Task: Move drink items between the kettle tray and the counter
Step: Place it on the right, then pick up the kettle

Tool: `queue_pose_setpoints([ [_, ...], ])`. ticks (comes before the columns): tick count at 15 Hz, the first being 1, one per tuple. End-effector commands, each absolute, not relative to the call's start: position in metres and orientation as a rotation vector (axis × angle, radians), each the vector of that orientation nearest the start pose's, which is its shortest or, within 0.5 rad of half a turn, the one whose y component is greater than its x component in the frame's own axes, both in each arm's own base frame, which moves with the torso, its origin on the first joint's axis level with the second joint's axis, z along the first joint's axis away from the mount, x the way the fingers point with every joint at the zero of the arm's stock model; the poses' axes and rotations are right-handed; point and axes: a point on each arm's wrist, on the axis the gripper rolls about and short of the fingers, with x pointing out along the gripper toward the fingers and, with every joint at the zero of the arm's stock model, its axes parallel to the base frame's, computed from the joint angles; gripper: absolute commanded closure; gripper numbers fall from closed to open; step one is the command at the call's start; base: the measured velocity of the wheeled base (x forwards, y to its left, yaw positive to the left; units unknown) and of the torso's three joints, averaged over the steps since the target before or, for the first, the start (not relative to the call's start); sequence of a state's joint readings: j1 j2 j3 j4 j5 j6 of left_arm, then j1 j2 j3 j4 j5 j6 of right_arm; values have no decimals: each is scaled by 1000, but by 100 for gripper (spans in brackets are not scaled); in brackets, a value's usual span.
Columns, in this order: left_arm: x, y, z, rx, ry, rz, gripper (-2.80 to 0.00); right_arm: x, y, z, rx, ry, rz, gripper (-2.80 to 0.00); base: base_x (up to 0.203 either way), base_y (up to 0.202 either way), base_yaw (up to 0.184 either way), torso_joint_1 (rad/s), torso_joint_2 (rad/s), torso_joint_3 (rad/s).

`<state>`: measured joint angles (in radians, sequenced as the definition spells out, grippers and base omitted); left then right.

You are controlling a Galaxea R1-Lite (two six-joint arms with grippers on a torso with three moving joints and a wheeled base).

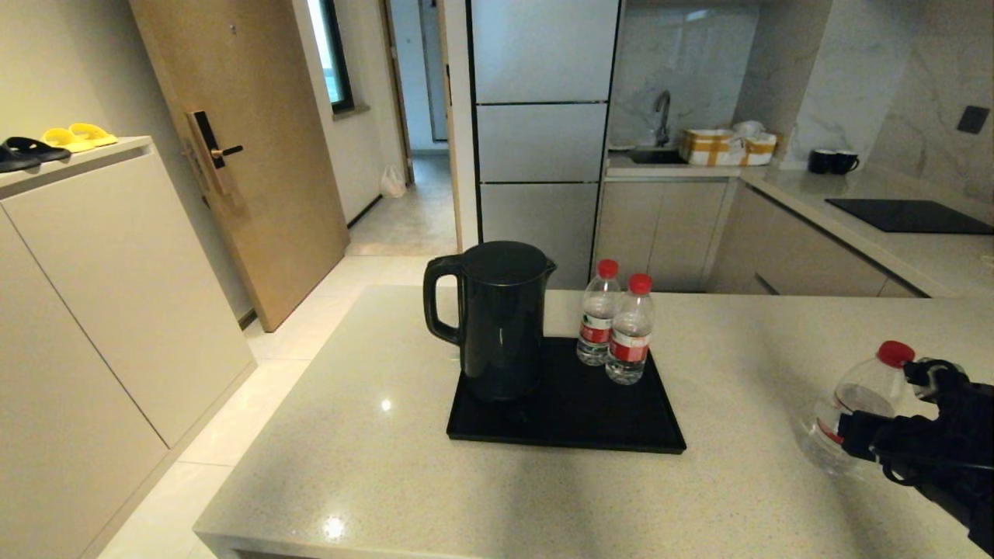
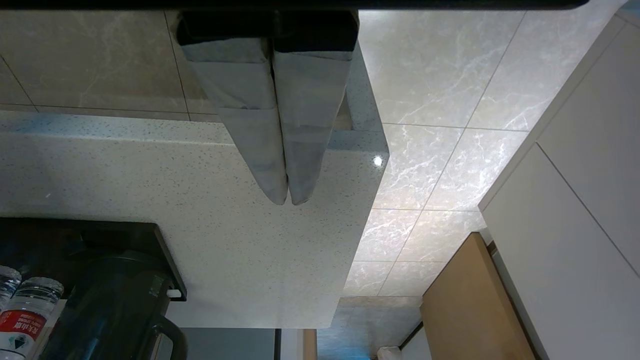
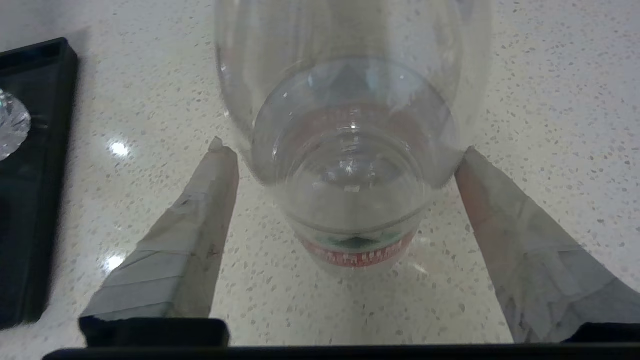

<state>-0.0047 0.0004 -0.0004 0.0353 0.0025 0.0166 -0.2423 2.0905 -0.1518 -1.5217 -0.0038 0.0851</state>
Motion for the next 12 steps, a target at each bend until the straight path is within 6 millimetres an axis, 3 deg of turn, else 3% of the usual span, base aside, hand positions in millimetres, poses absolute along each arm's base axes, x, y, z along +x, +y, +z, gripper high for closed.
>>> queue_pose_setpoints([
  [1,-23,0,72,17,33,-2,0,236,-58,33,138,399,-239,-280,0,0,0,0,0,0],
  [5,-23,0,72,17,35,-2,0,206,-49,49,139,393,-156,-280,0,0,0,0,0,0],
  [10,-23,0,72,17,35,-2,0,191,-46,87,49,233,-149,-280,0,0,0,0,0,0],
  [12,-23,0,72,17,37,-2,0,195,-52,112,-17,126,-213,-280,0,0,0,0,0,0],
])
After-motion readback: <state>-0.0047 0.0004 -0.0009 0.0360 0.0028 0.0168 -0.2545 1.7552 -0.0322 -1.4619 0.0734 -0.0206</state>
